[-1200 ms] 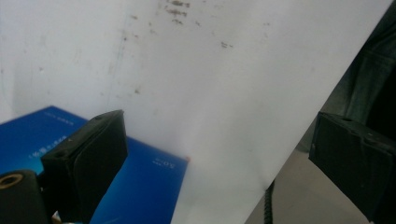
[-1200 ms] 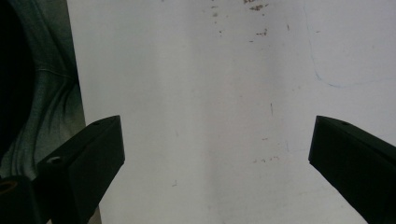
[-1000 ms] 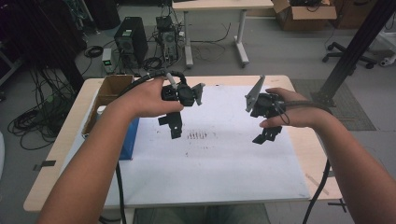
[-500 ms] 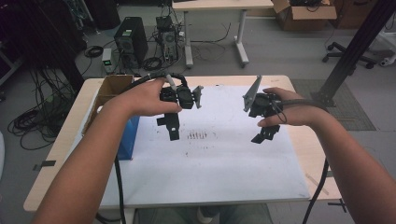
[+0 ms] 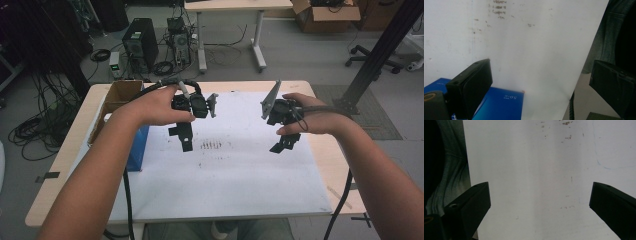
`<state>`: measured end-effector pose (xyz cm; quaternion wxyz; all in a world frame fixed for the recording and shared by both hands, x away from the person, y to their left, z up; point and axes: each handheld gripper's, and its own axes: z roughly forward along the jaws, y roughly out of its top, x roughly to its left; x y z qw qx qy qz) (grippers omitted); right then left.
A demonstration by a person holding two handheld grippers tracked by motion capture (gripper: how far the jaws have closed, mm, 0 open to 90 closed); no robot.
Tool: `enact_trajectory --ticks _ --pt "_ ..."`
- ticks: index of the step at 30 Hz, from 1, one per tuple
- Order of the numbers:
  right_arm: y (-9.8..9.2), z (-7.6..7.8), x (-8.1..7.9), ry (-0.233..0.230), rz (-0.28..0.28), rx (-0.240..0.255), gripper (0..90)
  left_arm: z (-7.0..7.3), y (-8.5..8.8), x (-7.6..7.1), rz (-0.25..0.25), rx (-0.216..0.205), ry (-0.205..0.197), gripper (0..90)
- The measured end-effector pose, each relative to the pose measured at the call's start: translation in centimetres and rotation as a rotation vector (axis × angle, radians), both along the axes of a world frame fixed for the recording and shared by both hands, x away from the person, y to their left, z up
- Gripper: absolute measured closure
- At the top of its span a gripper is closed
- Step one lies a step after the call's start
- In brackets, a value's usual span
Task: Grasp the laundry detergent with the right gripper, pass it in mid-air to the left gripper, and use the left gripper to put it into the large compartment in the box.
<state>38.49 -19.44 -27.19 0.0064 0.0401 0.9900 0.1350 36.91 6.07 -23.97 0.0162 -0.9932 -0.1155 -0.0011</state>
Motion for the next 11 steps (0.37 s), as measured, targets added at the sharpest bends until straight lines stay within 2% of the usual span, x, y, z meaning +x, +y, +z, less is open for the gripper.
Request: enact_trajectory --ticks 11 --pt "0.25 0.01 -0.06 0.001 0.007 0.003 3.6 -0.07 -0.04 0.07 0.000 0.002 0.004 5.0"
